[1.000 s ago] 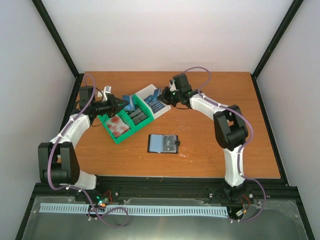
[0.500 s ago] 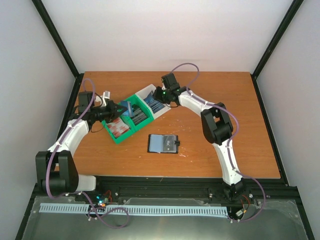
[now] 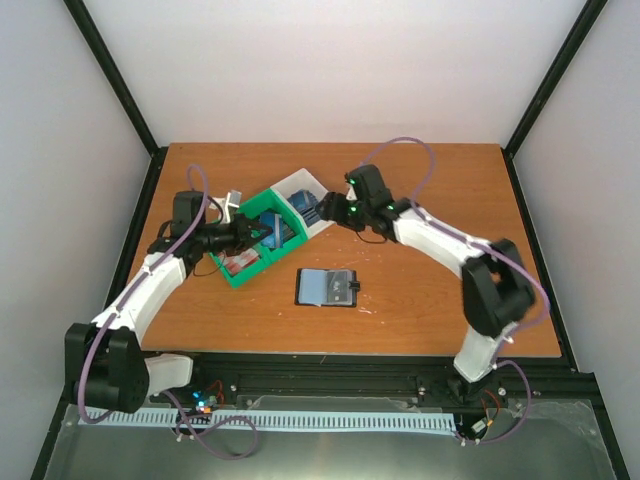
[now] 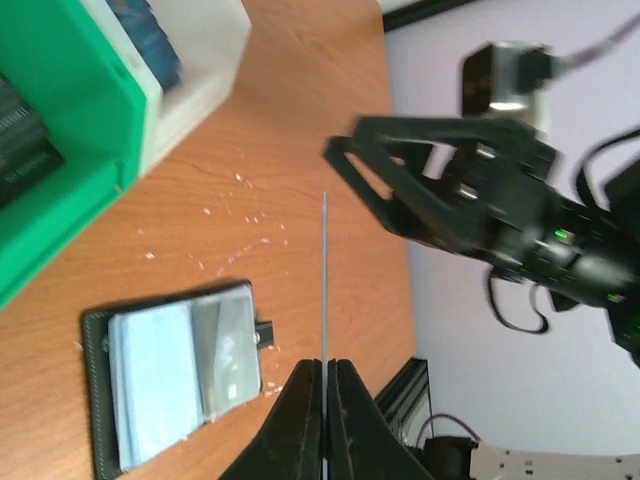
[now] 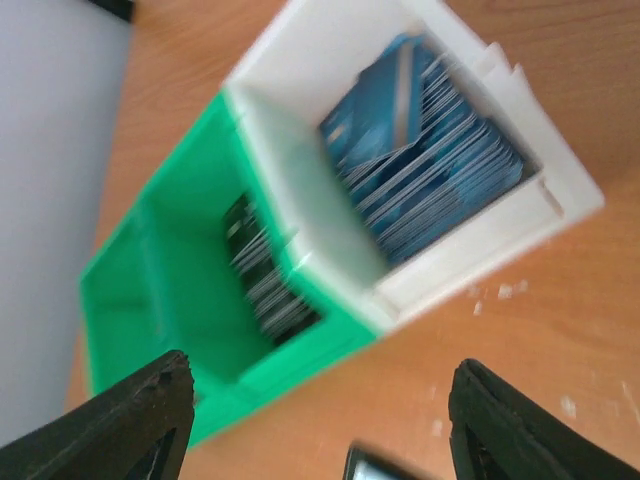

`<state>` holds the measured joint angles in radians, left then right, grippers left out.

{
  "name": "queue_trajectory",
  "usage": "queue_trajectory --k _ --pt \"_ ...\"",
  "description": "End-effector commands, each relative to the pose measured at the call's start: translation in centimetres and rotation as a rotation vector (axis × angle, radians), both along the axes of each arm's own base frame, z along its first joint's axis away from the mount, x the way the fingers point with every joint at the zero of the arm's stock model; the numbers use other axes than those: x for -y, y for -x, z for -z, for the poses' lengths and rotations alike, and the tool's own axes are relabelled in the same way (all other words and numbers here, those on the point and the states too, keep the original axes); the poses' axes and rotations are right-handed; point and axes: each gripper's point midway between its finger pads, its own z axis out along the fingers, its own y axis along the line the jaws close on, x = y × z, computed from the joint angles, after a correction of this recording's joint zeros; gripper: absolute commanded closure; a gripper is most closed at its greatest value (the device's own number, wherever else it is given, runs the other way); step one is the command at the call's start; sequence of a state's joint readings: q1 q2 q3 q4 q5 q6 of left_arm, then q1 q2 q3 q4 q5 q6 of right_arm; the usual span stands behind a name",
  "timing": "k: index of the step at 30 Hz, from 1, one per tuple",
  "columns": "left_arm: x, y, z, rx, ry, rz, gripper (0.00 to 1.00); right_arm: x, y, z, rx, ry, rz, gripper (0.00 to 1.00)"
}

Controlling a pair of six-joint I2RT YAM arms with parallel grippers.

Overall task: Put the credit cards into the card holder
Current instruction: Place the credit card in the storage box, then insert the credit card into the card holder.

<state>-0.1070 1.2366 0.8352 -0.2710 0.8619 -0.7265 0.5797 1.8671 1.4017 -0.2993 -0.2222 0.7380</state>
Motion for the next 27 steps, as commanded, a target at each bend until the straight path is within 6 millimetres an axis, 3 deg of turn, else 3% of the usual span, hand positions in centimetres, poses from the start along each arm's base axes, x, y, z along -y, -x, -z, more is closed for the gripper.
queue_trajectory --k 1,5,9,12,17,23,27 --pt "1.7 1.3 -1.5 0.067 0.036 0.044 0.99 0.0 5.4 -6.0 0.129 -0.231 -0.116 0.28" --pt "3.7 2.7 -2.2 0.102 0.071 0.1 0.99 -0.1 11.4 -7.3 0.128 -0.427 -0.247 0.25" --pt "5.7 4.5 -1.9 0.115 0.108 0.158 0.99 0.3 15.0 -7.0 0.107 -0.481 -0.284 0.23" --pt "6.9 5.7 -1.7 0.115 0.14 0.191 0.99 0.1 16.4 -7.4 0.1 -0.563 -0.304 0.25" --pt "8.4 7.4 -1.3 0.104 0.185 0.238 0.99 -2.3 18.0 -8.6 0.085 -0.67 -0.368 0.37" --pt "8.4 8.4 -1.6 0.099 0.219 0.24 0.99 -2.8 18.0 -8.1 0.063 -0.744 -0.336 0.74" --pt "8.1 9.0 -1.3 0.087 0.225 0.238 0.99 -2.6 18.4 -8.0 0.074 -0.769 -0.342 0.86"
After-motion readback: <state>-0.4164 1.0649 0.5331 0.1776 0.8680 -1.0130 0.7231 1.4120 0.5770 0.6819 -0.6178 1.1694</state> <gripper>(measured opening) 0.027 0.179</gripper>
